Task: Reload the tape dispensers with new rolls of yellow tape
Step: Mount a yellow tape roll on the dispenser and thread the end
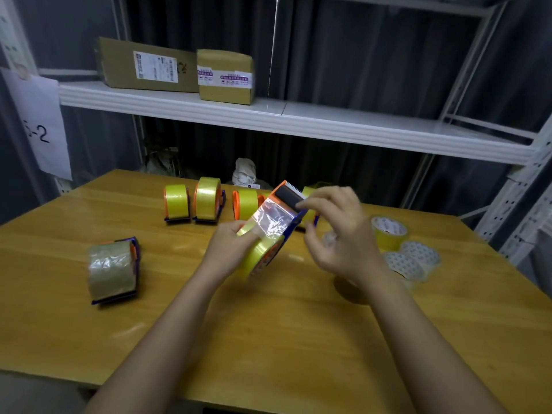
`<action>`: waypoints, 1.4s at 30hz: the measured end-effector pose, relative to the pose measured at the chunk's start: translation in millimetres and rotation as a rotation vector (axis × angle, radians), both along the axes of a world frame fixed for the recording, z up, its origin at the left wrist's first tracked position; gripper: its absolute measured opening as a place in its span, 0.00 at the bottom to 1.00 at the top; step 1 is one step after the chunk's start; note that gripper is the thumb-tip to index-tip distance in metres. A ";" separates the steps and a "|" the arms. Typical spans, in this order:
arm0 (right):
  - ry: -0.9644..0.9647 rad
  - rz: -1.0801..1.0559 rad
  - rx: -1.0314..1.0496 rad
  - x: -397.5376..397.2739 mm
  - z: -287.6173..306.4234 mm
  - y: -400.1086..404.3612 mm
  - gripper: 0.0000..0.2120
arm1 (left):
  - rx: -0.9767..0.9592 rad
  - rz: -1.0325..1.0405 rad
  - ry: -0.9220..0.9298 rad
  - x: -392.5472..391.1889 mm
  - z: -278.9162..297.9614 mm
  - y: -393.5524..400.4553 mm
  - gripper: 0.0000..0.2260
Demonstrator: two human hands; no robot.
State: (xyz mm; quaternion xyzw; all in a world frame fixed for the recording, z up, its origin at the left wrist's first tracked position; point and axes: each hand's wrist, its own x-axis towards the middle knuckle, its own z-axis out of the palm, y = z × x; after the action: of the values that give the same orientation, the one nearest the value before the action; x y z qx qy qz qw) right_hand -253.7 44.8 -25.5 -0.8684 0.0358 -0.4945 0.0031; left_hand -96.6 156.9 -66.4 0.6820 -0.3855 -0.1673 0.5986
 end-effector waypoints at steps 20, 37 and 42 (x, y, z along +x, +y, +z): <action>-0.285 0.053 1.373 18.1 -5.4 -19.6 0.10 | 0.035 0.007 -0.062 -13.5 -1.1 0.5 0.15; -0.372 -0.052 0.970 2.9 -3.6 -32.2 0.07 | -0.015 0.014 0.015 -10.5 2.5 2.4 0.09; -0.169 -0.007 0.438 3.3 8.4 -19.9 0.07 | -0.019 0.034 -0.005 -11.4 -3.4 -1.0 0.12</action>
State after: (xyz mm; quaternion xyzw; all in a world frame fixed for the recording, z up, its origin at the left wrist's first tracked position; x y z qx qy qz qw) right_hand -250.4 24.9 -17.0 -0.8025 0.1450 -0.5457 0.1928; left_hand -108.0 156.0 -69.8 0.6833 -0.3769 -0.1515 0.6067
